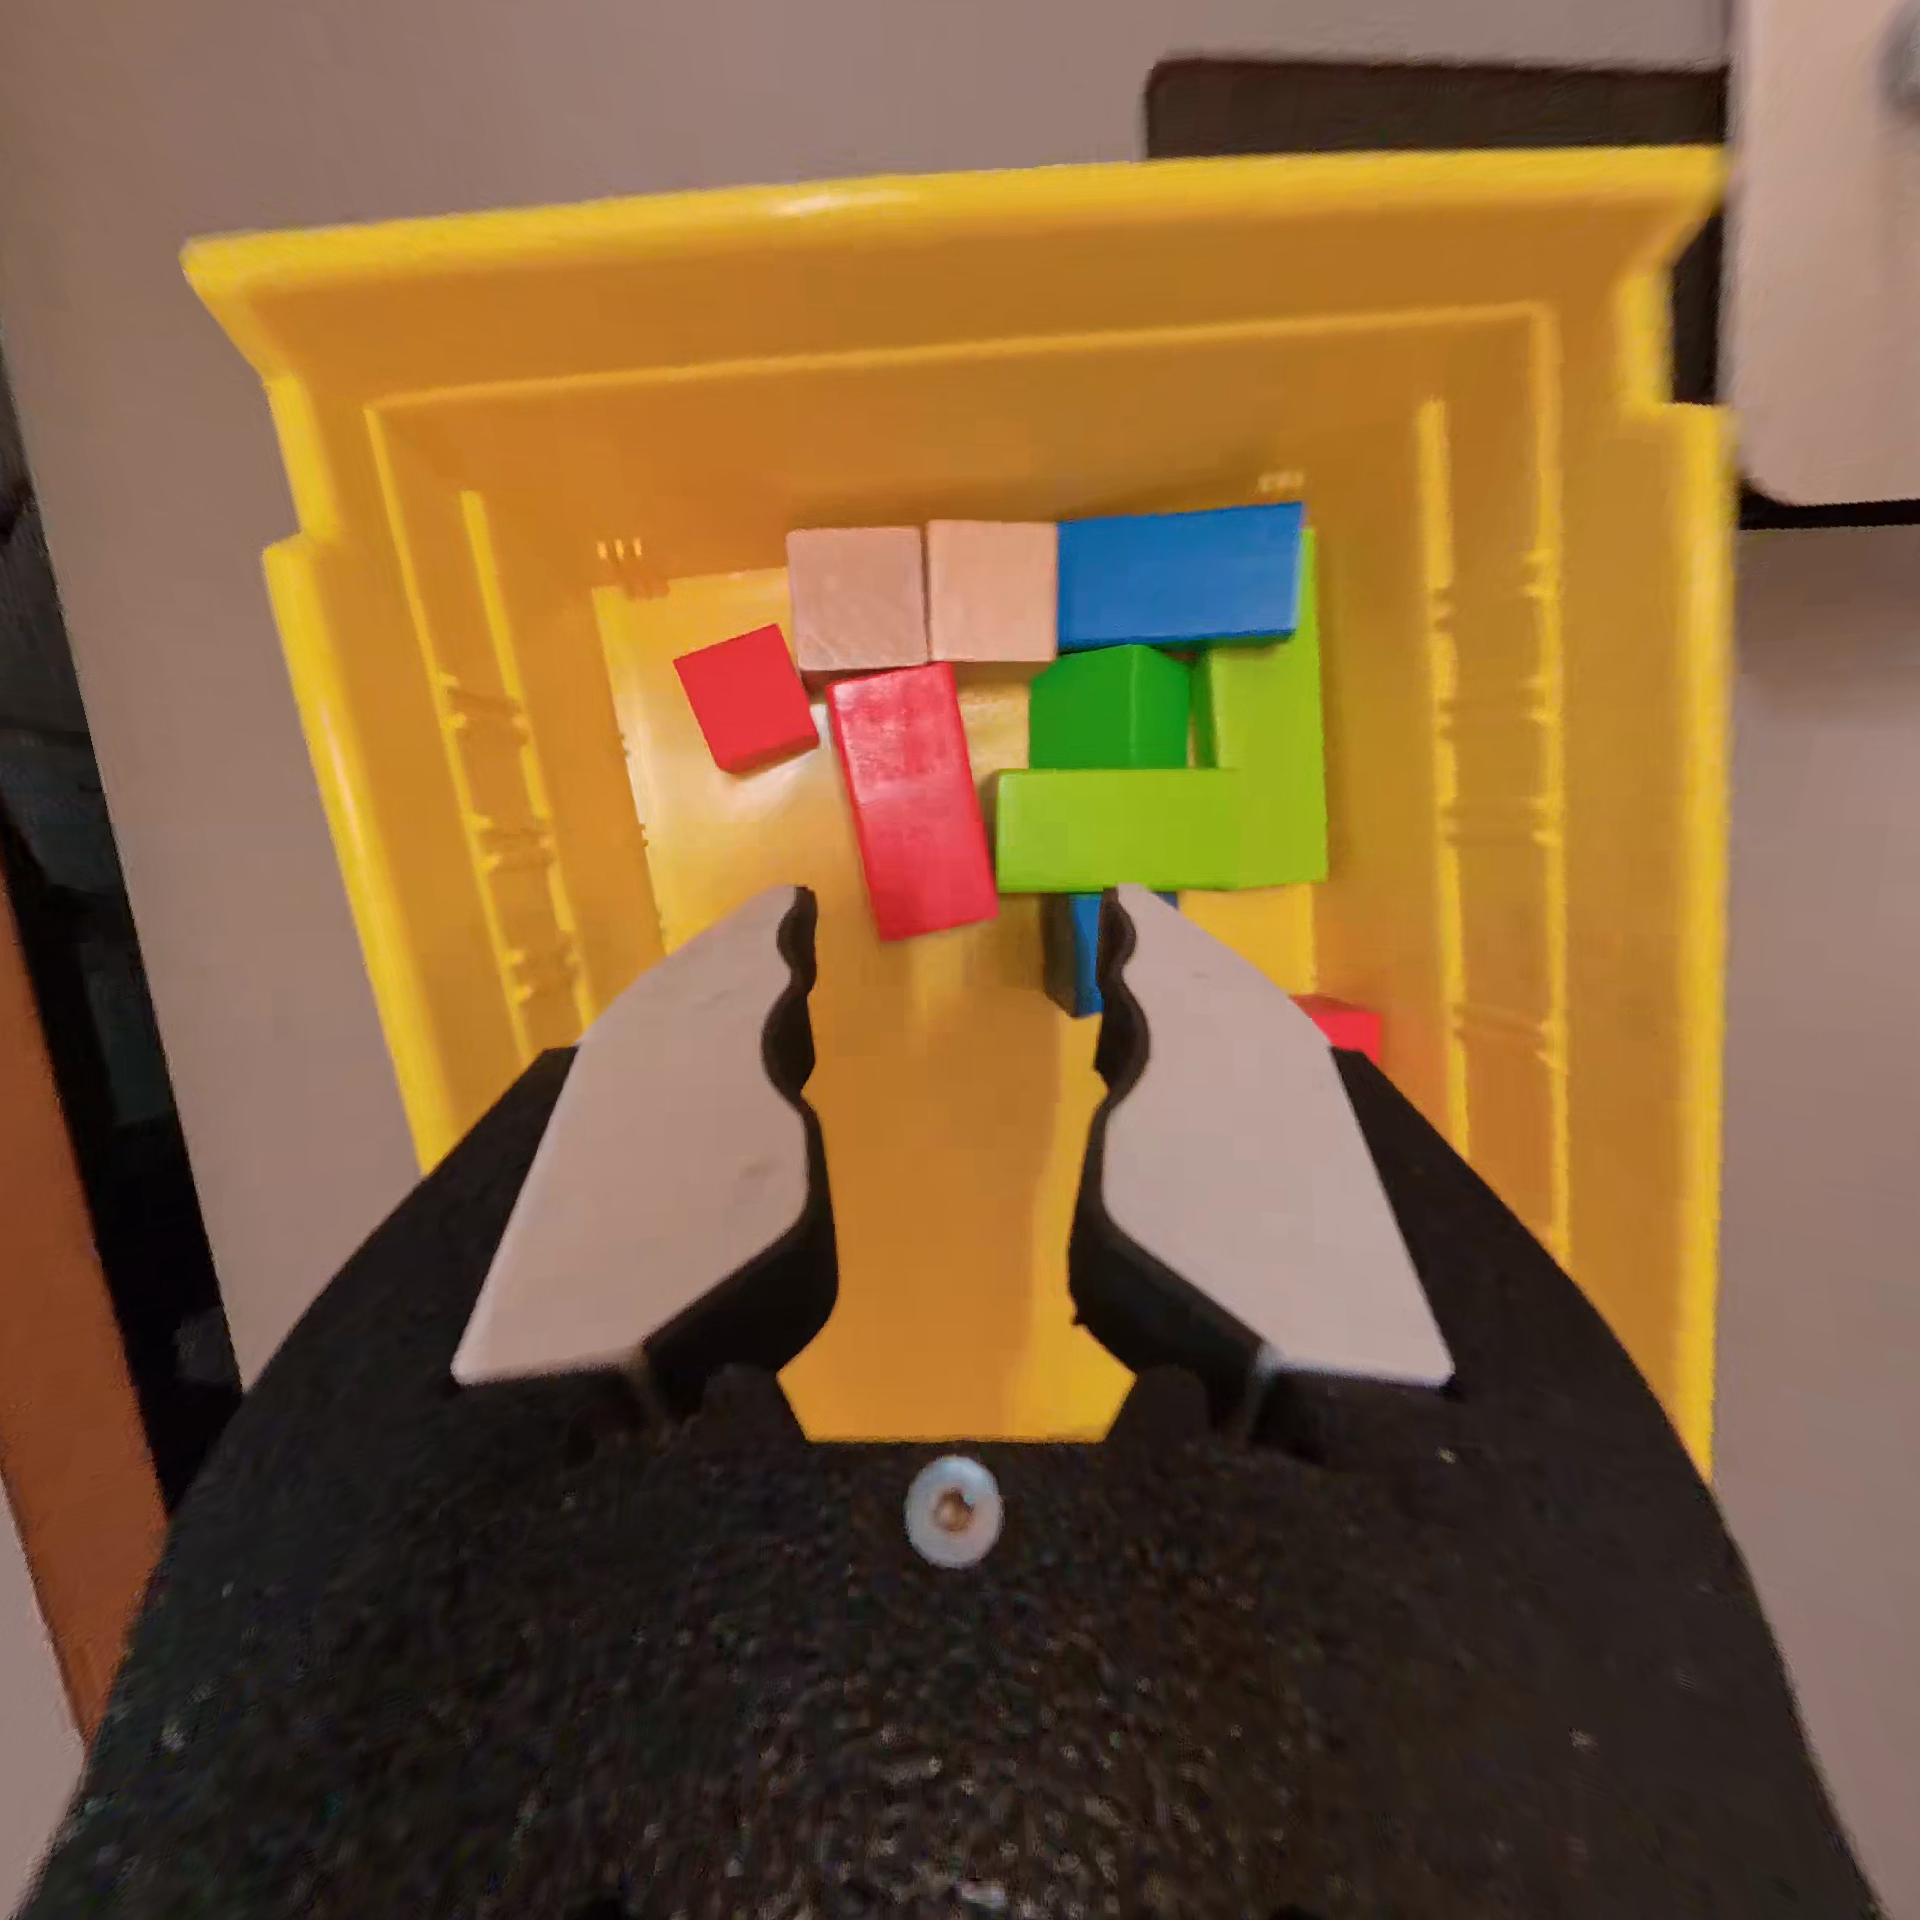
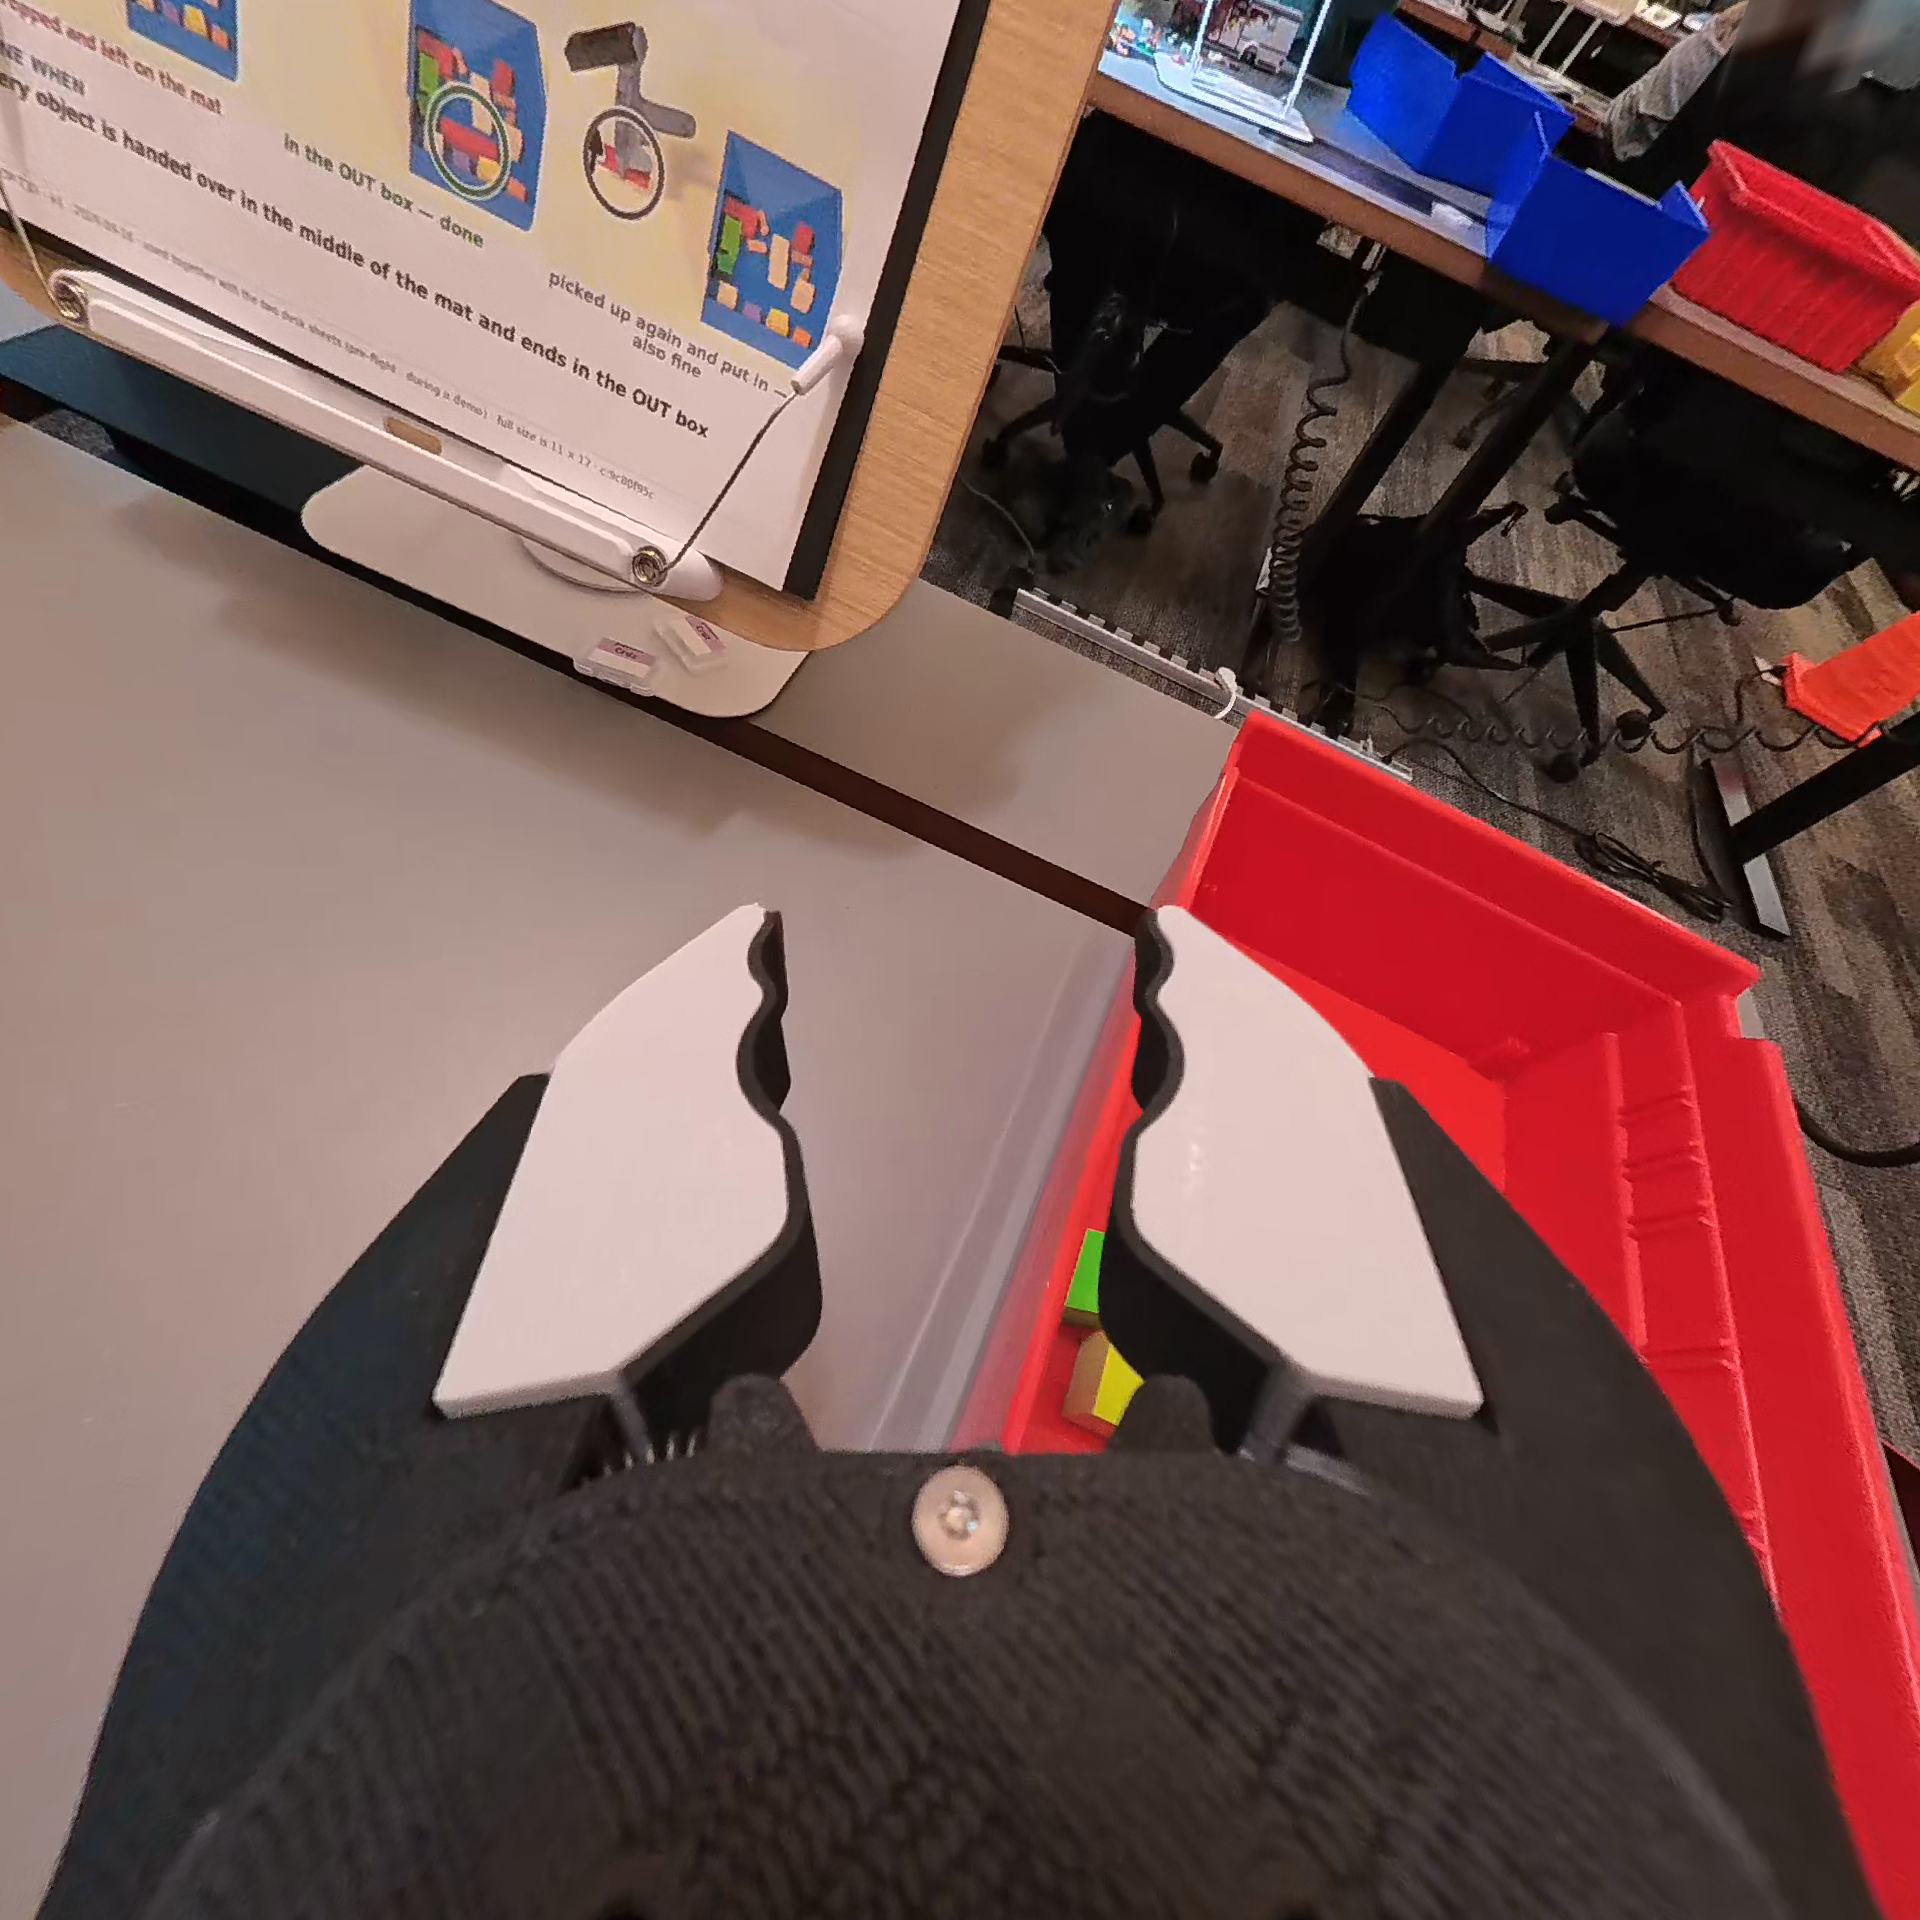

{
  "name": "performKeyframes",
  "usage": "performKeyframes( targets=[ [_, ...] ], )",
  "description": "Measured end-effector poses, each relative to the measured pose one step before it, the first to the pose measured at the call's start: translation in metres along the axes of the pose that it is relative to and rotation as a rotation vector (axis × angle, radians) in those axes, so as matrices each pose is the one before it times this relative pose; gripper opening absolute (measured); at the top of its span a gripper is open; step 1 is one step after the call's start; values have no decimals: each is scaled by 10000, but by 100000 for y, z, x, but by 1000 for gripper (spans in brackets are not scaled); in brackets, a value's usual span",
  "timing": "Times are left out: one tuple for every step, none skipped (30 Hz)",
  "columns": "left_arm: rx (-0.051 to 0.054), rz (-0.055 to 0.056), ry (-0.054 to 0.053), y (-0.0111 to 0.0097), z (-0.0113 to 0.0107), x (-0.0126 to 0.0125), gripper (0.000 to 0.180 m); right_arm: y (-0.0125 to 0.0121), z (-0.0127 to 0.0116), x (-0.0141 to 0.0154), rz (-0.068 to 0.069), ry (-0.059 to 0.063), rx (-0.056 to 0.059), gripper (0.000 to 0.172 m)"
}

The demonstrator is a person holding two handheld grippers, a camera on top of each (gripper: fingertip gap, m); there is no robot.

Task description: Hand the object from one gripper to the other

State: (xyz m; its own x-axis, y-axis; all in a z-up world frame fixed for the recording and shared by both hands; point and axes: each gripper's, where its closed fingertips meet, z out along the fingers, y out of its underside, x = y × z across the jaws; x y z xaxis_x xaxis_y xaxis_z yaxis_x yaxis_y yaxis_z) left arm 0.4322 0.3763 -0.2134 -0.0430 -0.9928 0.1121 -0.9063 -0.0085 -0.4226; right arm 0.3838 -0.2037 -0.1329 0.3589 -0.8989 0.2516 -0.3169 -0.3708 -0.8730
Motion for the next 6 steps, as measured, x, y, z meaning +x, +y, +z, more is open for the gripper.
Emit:
performKeyframes(
  targets=[
    [-516, -148, -197, 26, 868, -500, 52, 55, 34, 27, 19, -2, -2, 65],
    [-426, -164, -227, -51, 797, -533, 52, 44, 63, 11, 41, -12, 11, 65],
    [-326, -252, -83, -136, 711, -302, 52, 54, 74, -51, 32, -52, 2, 65],
    [-244, -284, 66, -182, 618, -70, 52, 76, 101, -55, 15, -56, -15, 65],
    [-185, -301, 75, -193, 543, -68, 52, 100, 83, -31, 2, -31, -24, 65],
    [-144, -329, 50, -193, 470, -73, 52, 105, 70, 24, 8, -8, -27, 65]
  ],
)
